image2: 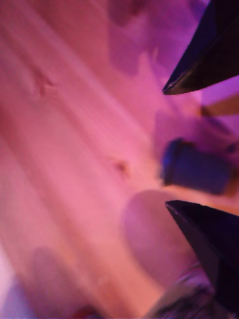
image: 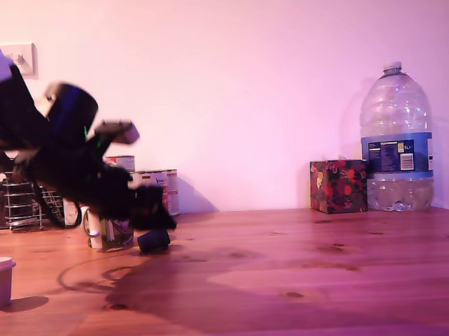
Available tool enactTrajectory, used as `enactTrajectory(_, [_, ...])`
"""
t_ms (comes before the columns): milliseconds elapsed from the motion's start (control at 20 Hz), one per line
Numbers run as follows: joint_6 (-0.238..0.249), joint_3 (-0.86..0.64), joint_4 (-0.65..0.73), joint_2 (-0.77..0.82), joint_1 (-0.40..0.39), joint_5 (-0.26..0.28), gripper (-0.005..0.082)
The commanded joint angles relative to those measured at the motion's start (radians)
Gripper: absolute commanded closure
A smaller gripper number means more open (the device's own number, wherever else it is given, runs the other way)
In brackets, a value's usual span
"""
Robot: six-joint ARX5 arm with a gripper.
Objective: Pick up the coffee capsules from the table one by one and drop them inside the nearest coffee cup
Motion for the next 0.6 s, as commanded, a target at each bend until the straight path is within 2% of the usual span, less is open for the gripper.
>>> enactTrajectory(0, [-0.005, 0.013, -0.018, 0.037, -0.004, -0.001, 0.0168])
enactTrajectory(350, [-0.007, 0.028, -0.057, 0.048, -0.006, 0.0, 0.0169])
enactTrajectory(550, [-0.014, 0.029, -0.079, 0.049, -0.008, 0.0, 0.0224])
